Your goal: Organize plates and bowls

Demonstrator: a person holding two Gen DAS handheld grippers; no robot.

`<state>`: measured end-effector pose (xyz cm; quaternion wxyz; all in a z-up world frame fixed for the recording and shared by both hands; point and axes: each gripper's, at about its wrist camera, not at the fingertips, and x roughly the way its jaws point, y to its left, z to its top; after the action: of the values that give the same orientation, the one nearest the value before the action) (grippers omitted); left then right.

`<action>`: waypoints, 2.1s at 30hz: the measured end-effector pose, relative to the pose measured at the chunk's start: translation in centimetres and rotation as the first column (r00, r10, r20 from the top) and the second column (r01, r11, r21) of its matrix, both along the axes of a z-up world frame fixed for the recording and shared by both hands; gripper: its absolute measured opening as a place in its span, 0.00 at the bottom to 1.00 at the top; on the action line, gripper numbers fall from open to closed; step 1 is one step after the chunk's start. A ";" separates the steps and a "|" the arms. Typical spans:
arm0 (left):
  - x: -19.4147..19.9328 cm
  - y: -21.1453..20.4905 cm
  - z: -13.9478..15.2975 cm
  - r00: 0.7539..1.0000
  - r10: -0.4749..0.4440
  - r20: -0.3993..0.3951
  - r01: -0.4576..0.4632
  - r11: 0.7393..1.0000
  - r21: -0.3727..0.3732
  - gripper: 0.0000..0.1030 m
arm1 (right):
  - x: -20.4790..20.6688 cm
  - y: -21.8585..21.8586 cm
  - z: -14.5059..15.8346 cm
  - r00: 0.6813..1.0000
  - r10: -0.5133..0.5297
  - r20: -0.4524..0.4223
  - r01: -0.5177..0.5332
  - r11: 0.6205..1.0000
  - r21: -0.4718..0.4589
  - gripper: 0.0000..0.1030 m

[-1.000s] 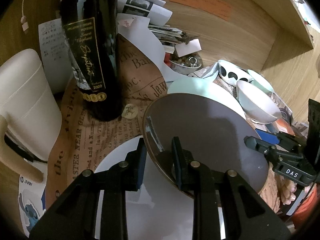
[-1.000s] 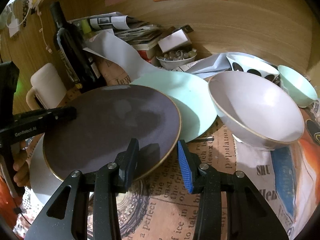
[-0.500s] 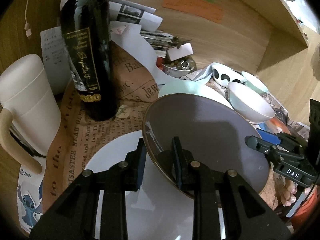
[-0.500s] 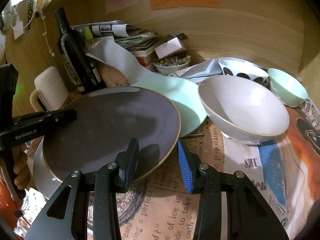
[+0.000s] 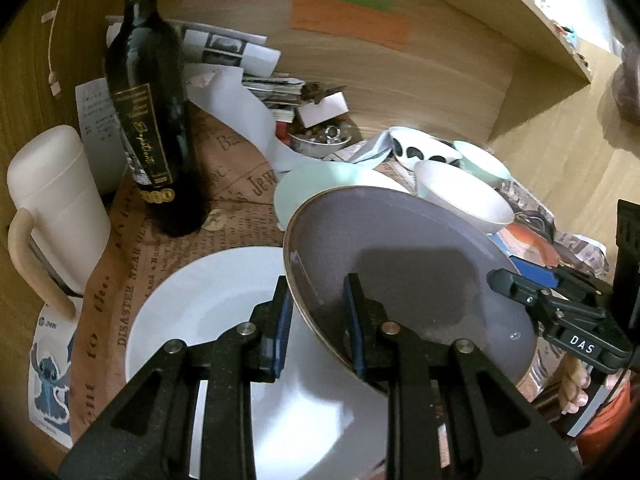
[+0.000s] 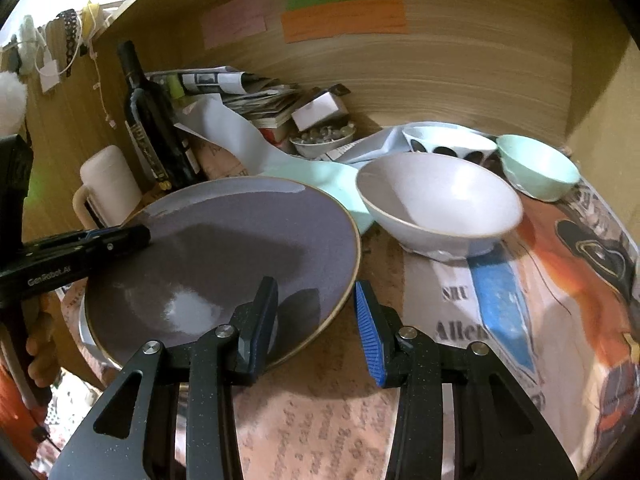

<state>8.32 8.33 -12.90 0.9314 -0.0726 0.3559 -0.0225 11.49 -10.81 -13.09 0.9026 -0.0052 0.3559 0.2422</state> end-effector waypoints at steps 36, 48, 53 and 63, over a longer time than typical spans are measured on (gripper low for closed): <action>-0.4 -11.5 -2.9 0.991 -0.119 -0.067 0.118 0.993 -0.019 0.25 | -3.9 -10.4 -1.8 0.988 -0.151 -0.024 0.151 0.989 -0.011 0.35; 1.3 -12.7 -4.0 0.989 -0.122 -0.087 0.123 0.992 0.011 0.25 | -2.4 -11.1 -3.1 0.985 -0.161 -0.060 0.160 0.987 -0.019 0.35; 1.7 -12.3 -4.8 0.986 -0.120 -0.116 0.120 0.993 -0.003 0.25 | -2.0 -11.0 -3.5 0.986 -0.157 -0.062 0.156 0.988 -0.022 0.35; 1.5 -12.3 -5.1 0.984 -0.133 -0.119 0.133 0.991 -0.005 0.26 | -1.9 -10.7 -3.6 0.988 -0.143 -0.051 0.141 0.989 -0.050 0.37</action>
<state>9.78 -3.92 -18.04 0.9052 -0.0485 0.4147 -0.0799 9.61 -21.49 -16.70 0.9071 0.0061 0.3854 0.1690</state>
